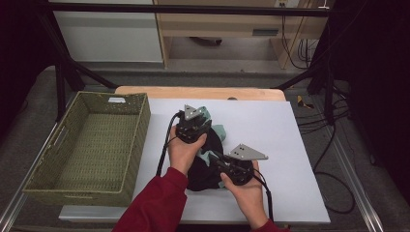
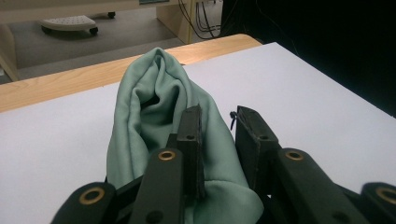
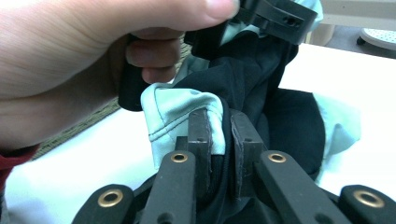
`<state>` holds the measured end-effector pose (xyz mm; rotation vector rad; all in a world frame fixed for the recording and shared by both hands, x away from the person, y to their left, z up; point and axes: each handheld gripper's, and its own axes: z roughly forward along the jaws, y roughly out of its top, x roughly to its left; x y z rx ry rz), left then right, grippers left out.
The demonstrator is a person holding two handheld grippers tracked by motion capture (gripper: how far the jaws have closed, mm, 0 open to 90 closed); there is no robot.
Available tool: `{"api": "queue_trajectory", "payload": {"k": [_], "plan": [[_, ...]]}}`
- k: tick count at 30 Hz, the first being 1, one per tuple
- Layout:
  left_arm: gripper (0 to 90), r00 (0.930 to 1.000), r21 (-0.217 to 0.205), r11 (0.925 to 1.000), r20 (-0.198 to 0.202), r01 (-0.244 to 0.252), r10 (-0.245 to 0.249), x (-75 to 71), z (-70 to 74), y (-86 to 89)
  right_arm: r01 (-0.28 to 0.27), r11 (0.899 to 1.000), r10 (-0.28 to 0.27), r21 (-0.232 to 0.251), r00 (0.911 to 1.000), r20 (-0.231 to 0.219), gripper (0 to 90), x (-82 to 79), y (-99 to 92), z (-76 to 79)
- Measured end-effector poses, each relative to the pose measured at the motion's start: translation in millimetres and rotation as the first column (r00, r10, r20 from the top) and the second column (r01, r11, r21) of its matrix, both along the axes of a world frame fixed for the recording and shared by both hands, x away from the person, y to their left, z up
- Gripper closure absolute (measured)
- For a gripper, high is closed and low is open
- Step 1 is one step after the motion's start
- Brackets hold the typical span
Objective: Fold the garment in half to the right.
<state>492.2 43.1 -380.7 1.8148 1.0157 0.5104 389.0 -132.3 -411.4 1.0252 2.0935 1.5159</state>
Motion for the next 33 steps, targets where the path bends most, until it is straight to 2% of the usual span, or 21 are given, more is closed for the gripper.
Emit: {"api": "queue_trajectory", "payload": {"k": [7, 20, 23, 26, 29, 33], "plan": [[68.6, 1.0000, 0.013, 0.9999, 0.004, 0.002, -0.002, -0.9, 3.2, 1.2, 0.018, 1.000, -0.018, 0.001, 0.9997, -0.016, 81.1, 2.9, -7.7, -7.2], [65.6, 0.9999, -0.005, 0.9999, 0.009, 0.009, -0.009, -3.1, 6.0, 0.1, 0.045, 0.999, -0.045, 0.020, 0.9984, -0.036, 81.2, 6.9, -17.7, -11.1], [64.8, 0.9997, 0.001, 0.9999, 0.021, 0.016, -0.016, -5.9, 9.5, -0.1, 0.053, 0.998, -0.052, 0.019, 0.9977, -0.043, 81.1, 8.1, -19.5, -12.9], [64.2, 0.9991, -0.010, 0.9996, 0.035, 0.025, -0.025, -10.1, 14.7, 1.4, 0.057, 0.998, -0.056, 0.020, 0.9972, -0.049, 81.1, 9.0, -20.7, -14.2], [63.8, 0.9977, -0.005, 0.9996, 0.062, 0.029, -0.029, -15.7, 21.7, 5.2, 0.063, 0.998, -0.062, 0.021, 0.9965, -0.056, 81.1, 10.7, -22.5, -16.0], [63.3, 0.9962, -0.019, 0.9995, 0.085, 0.024, -0.023, -22.0, 28.3, 12.1, 0.067, 0.997, -0.066, 0.022, 0.9959, -0.062, 81.1, 11.6, -24.9, -17.4]]}}
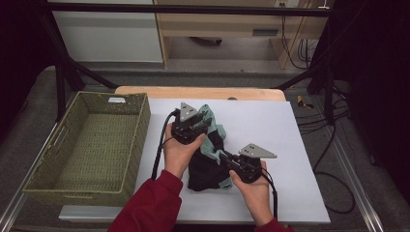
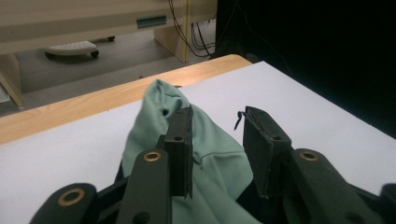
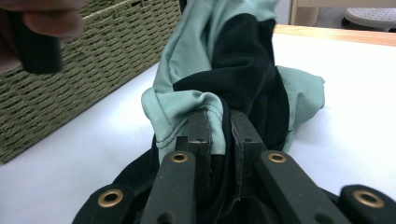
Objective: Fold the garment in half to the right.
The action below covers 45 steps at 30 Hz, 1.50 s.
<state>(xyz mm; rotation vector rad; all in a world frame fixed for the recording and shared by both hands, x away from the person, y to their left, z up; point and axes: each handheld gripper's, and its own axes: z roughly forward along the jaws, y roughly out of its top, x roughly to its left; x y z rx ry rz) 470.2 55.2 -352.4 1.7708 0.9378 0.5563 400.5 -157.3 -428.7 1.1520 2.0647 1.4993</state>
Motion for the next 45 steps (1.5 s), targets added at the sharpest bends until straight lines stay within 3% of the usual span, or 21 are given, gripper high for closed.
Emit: {"api": "queue_trajectory", "payload": {"k": [10, 23, 31, 36, 45], "plan": [[57.7, 0.9987, -0.016, 0.9993, 0.039, -0.032, 0.033, -14.4, 5.5, 19.7, -0.007, 1.000, 0.007, 0.002, 0.9999, 0.008, 81.1, -0.1, 1.5, 1.4], [43.2, 0.9924, -0.003, 0.9947, 0.068, -0.102, 0.102, -38.5, -15.6, 50.8, -0.016, 1.000, 0.016, -0.006, 0.9998, 0.011, 81.1, -3.5, 6.1, 0.4], [33.8, 0.9909, 0.004, 0.9921, 0.050, -0.126, 0.125, -53.8, -40.6, 64.3, -0.020, 1.000, 0.020, -0.018, 0.9997, 0.014, 81.1, -5.5, 8.4, -0.5], [25.7, 0.9895, 0.080, 0.9865, 0.029, -0.143, 0.141, -59.2, -58.9, 64.8, -0.014, 1.000, 0.014, -0.016, 0.9999, 0.009, 81.0, -5.2, 7.3, -1.5], [21.4, 0.9912, 0.098, 0.9864, 0.009, -0.132, 0.132, -67.5, -67.0, 62.5, -0.017, 1.000, 0.017, -0.017, 0.9998, 0.013, 80.9, -6.6, 8.2, -3.7]]}}
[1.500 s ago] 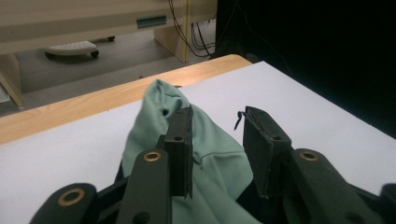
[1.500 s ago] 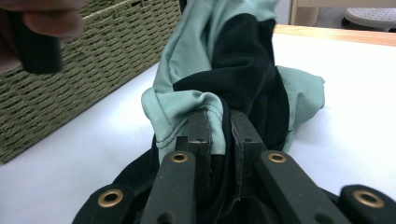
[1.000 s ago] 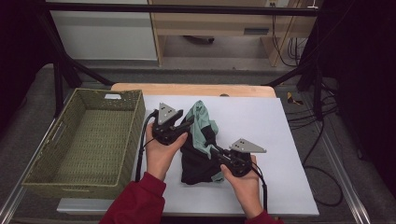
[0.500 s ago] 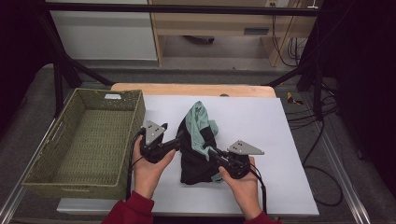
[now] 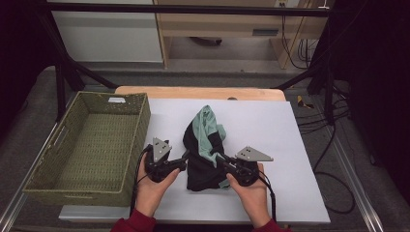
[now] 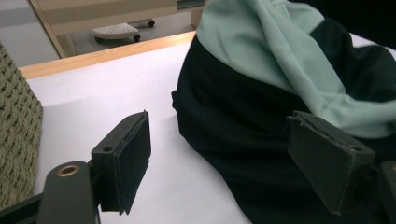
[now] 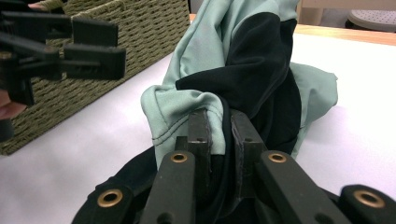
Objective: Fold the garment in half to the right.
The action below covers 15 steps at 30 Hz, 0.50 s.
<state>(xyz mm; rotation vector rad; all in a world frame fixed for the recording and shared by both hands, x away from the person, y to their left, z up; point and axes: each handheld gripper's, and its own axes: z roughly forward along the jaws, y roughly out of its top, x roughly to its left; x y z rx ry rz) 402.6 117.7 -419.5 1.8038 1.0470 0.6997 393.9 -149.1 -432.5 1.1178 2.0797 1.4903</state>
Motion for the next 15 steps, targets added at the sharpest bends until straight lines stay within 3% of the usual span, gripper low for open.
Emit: {"api": "queue_trajectory", "payload": {"k": [15], "plan": [[19.4, 0.9988, 0.007, 0.9997, -0.043, 0.023, -0.023, -9.1, -18.6, 2.4, 0.017, 1.000, -0.017, -0.007, 0.9993, -0.034, 80.9, 1.5, -2.3, -9.9]]}}
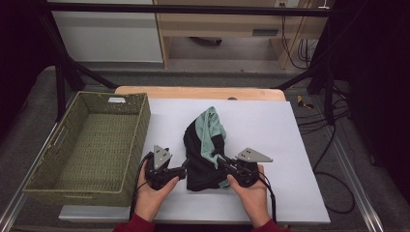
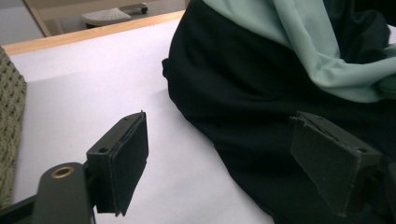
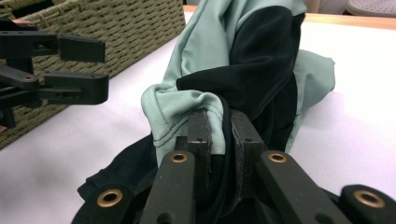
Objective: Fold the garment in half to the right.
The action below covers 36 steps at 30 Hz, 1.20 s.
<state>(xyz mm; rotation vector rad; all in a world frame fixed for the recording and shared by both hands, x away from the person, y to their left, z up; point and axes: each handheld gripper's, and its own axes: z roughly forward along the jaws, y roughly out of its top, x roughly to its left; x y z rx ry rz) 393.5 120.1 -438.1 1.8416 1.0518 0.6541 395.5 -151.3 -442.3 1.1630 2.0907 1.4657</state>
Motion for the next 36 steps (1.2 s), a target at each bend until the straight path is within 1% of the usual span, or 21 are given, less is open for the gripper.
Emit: {"api": "queue_trajectory", "payload": {"k": [10, 21, 26, 31, 32, 34, 36], "plan": [[19.4, 1.0000, 0.014, 0.9999, -0.003, -0.004, 0.004, -0.6, -2.8, 0.9, 0.003, 1.000, -0.003, -0.006, 0.9998, -0.017, 80.8, 0.7, -0.9, -4.2], [18.8, 0.9997, 0.007, 0.9998, -0.012, -0.019, 0.019, -1.5, -4.0, 7.5, -0.003, 1.000, 0.002, -0.020, 0.9993, -0.038, 80.8, 1.1, 2.3, -8.9], [18.4, 0.9996, 0.012, 0.9997, -0.019, -0.019, 0.019, -1.1, -4.8, 8.5, -0.005, 1.000, 0.004, -0.021, 0.9989, -0.048, 80.8, 1.8, 3.0, -12.0], [18.1, 0.9996, 0.016, 0.9996, -0.018, -0.024, 0.024, -2.5, -5.7, 9.8, -0.010, 1.000, 0.009, -0.025, 0.9985, -0.053, 80.8, 0.2, 6.2, -14.3], [18.0, 0.9996, 0.023, 0.9995, -0.016, -0.022, 0.023, -2.9, -5.0, 10.5, -0.010, 1.000, 0.009, -0.025, 0.9985, -0.055, 80.8, -0.2, 6.6, -14.6], [17.9, 0.9996, 0.018, 0.9995, -0.008, -0.028, 0.028, -4.4, -3.8, 12.3, -0.009, 1.000, 0.008, -0.026, 0.9985, -0.055, 80.8, -0.7, 6.7, -15.5], [17.9, 0.9996, 0.019, 0.9995, -0.014, -0.026, 0.027, -4.8, -5.2, 12.5, -0.008, 1.000, 0.007, -0.027, 0.9984, -0.057, 80.8, -0.6, 6.5, -16.6]]}}
